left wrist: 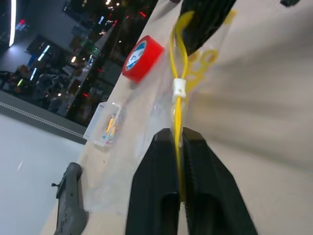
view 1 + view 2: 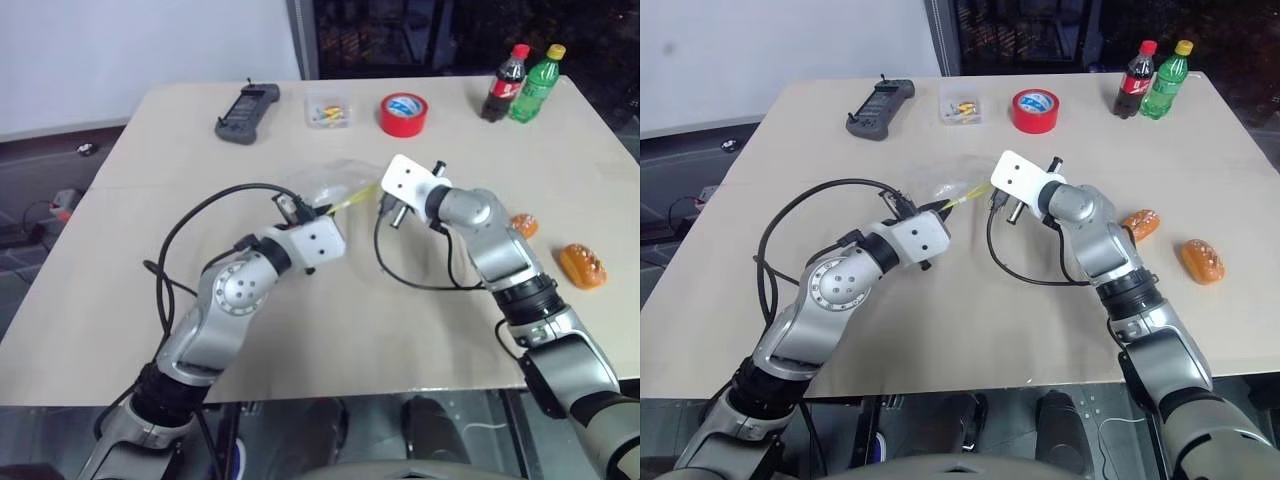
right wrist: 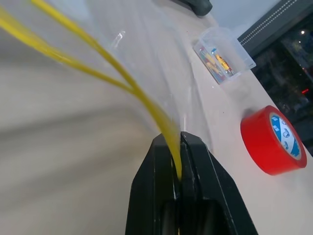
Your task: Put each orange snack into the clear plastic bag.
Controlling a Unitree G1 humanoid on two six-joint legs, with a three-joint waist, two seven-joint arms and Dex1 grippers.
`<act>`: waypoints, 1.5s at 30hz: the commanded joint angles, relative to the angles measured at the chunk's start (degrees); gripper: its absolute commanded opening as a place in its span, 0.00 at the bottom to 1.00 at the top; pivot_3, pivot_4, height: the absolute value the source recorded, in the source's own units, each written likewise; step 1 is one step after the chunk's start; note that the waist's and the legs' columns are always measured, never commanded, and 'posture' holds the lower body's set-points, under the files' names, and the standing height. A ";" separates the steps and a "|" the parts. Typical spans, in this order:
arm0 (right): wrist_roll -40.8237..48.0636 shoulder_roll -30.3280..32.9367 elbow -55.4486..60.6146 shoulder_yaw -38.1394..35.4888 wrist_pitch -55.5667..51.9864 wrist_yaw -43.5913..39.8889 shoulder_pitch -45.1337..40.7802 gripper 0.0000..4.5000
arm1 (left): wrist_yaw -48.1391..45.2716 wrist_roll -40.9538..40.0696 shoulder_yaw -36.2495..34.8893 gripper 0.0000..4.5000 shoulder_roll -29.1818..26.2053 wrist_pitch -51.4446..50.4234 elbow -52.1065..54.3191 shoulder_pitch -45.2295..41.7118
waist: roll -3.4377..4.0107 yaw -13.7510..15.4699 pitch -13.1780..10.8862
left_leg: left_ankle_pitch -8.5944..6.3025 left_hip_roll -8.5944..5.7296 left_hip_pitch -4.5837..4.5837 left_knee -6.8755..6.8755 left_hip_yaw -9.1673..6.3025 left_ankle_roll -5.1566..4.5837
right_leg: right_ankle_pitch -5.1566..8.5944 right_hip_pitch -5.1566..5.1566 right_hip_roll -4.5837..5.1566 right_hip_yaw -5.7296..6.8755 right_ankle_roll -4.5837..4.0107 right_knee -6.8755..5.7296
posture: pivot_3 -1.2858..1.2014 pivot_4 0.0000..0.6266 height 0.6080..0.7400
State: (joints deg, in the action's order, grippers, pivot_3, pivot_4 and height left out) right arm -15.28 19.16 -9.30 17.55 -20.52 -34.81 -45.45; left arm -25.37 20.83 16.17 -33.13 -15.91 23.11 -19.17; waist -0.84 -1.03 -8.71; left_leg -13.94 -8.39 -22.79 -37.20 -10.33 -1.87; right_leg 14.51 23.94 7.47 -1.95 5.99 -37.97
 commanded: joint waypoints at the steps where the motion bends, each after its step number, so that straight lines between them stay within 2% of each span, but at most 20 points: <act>1: 1.85 0.72 3.54 -1.25 -0.66 -2.04 0.06 0.06 | -0.82 -0.94 -3.34 0.00 -0.52 1.71 -2.16 -2.45 | 0.00 0.03 0.00 | 0.00 0.00 0.00 0.00 -0.01 0.00 | 0.00 0.00 0.00 0.01 0.00 0.00 | 0.52 0.24 1.00; 3: 1.64 1.37 4.33 -1.88 -0.78 -1.31 0.55 0.21 | -1.86 -3.68 -5.05 0.00 0.87 -0.52 -3.63 -3.63 | 0.00 0.04 0.00 | 0.00 0.00 0.00 -0.01 -0.01 0.00 | 0.00 0.00 0.00 0.02 0.00 -0.01 | 0.52 0.24 1.00; 6: 1.44 2.76 6.32 -2.60 -1.45 -0.86 2.12 0.48 | -2.80 -6.10 -6.85 0.00 2.26 -2.82 -5.19 -4.65 | 0.00 0.03 0.00 | 0.00 -0.01 -0.01 -0.02 -0.02 0.00 | 0.00 -0.01 0.01 0.03 0.00 0.00 | 0.52 0.24 1.00; 8: 1.94 5.70 10.85 -3.29 -2.22 -2.85 5.26 0.48 | -3.47 -7.49 -7.72 0.00 2.75 -3.75 -6.31 -5.28 | -0.01 0.15 0.00 | 0.00 -0.01 -0.01 -0.02 -0.02 0.00 | 0.00 -0.01 0.02 0.03 0.00 0.00 | 0.52 0.24 1.00; 10: 5.72 6.04 16.87 -6.50 -7.80 -4.10 8.41 0.48 | -4.14 -8.03 -7.81 0.00 2.53 -3.16 -7.02 -5.64 | -0.01 0.22 0.00 | 0.00 -0.02 -0.08 -0.04 -0.10 0.00 | 0.00 -0.01 0.03 0.13 0.00 0.03 | 0.52 0.24 1.00; 13: 13.82 1.08 24.49 -11.77 -18.65 -3.57 10.87 0.28 | -4.72 -9.14 -8.27 0.00 2.78 -2.95 -7.69 -5.74 | 0.00 -0.25 0.00 | 0.00 -0.02 -0.11 -0.06 -0.14 0.00 | 0.00 -0.01 0.05 0.16 0.00 0.02 | 0.52 0.24 1.00; 16: 19.32 -5.42 28.75 -12.97 -25.82 -1.45 11.14 0.01 | -5.01 -9.22 -8.09 0.00 2.57 -2.32 -7.91 -5.53 | 0.01 -0.97 0.00 | 0.00 0.06 -0.06 -0.09 -0.12 0.00 | 0.00 -0.02 0.00 0.14 0.00 -0.04 | 0.52 0.24 1.00; 22: 22.83 -14.04 26.59 -12.14 -29.07 4.31 8.40 0.01 | -5.78 -9.81 -7.93 0.00 2.68 -1.97 -6.43 -4.72 | 0.03 -1.16 0.01 | 0.00 0.09 -0.01 -0.13 -0.12 0.02 | -0.02 -0.04 -0.07 0.13 -0.01 -0.08 | 0.52 0.24 1.00; 37: 24.93 -17.90 13.03 -11.34 -22.33 8.29 4.32 0.01 | -7.55 -10.66 -7.97 0.00 2.11 -1.86 -0.65 -1.39 | 0.05 -1.40 0.02 | 0.00 0.12 0.00 -0.11 -0.12 0.03 | -0.02 -0.02 -0.11 0.13 -0.02 -0.08 | 0.52 0.24 1.00; 39: 25.29 -19.42 9.87 -12.46 -21.31 9.86 4.07 0.01 | -8.15 -11.10 -8.16 0.00 1.87 -1.05 -0.51 -1.13 | 0.05 -1.44 0.02 | 0.00 0.12 0.00 -0.11 -0.12 0.03 | -0.02 -0.02 -0.11 0.11 -0.02 -0.08 | 0.52 0.24 1.00; 43: 30.69 -25.68 1.34 -21.94 -21.58 16.67 1.52 0.01 | -10.35 -12.33 -8.32 0.00 0.20 1.39 -0.90 0.19 | 0.07 -1.48 0.00 | 0.00 0.15 0.00 -0.10 -0.12 0.04 | -0.03 -0.01 -0.17 0.10 -0.04 -0.09 | 0.52 0.24 1.00; 45: 29.38 -25.42 -1.62 -22.51 -18.96 18.54 1.21 0.01 | -11.20 -12.65 -8.60 0.00 -0.82 2.66 -1.38 0.80 | 0.10 -1.44 0.00 | 0.00 0.17 0.01 -0.09 -0.12 0.05 | -0.03 -0.01 -0.19 0.07 -0.05 -0.09 | 0.52 0.24 1.00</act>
State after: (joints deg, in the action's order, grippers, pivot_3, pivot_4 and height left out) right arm 13.60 -6.24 -10.67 -3.55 -41.79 -17.78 -43.10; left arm -36.08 8.75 9.02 -33.23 -15.04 19.74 -18.46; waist -0.74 -2.48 -8.71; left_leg -13.94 -8.23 -22.77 -37.29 -10.44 -1.82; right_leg 14.47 23.93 7.27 -1.90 5.92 -38.04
